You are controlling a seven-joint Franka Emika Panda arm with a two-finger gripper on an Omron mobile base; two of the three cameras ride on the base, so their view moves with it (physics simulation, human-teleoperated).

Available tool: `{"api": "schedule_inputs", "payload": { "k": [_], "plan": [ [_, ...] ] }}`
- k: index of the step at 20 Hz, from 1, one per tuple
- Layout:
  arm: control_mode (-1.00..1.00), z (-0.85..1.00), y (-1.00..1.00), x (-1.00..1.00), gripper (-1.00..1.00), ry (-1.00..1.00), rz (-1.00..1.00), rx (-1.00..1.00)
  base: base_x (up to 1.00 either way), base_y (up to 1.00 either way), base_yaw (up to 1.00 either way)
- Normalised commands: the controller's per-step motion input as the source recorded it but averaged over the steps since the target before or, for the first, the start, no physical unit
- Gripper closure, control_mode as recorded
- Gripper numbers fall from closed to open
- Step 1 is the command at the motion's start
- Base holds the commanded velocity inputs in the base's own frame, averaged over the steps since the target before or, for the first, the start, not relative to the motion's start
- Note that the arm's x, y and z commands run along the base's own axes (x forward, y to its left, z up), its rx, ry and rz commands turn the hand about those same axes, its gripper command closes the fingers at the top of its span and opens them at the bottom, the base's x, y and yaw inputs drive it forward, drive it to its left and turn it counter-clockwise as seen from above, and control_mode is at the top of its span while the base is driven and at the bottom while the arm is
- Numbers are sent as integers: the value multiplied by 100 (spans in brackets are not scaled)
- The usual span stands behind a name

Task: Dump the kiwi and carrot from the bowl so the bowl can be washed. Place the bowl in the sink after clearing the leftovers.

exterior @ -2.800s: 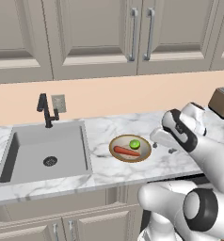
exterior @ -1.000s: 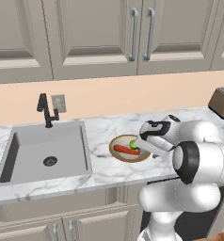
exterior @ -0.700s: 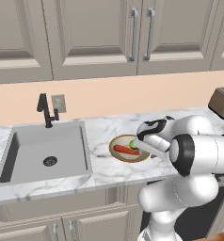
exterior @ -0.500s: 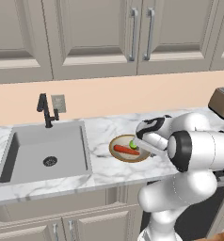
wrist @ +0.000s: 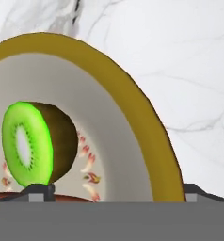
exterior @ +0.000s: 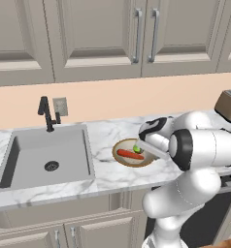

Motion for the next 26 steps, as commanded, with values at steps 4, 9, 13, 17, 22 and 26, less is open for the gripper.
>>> {"api": "schedule_inputs", "payload": {
  "k": [4,9,13,17,22,26],
  "plan": [
    [-100,0,0,0,100,0,0,0,0,0,0],
    [-100,0,0,0,100,0,0,0,0,0,0],
    [-100,13,0,-6,100,-7,0,0,0,0,0],
    [-100,67,0,-18,100,-20,-3,0,0,0,0],
    [-100,94,0,-16,100,-15,0,4,0,0,0],
    [-100,100,6,-29,100,-5,0,12,0,0,0]
  ]
}}
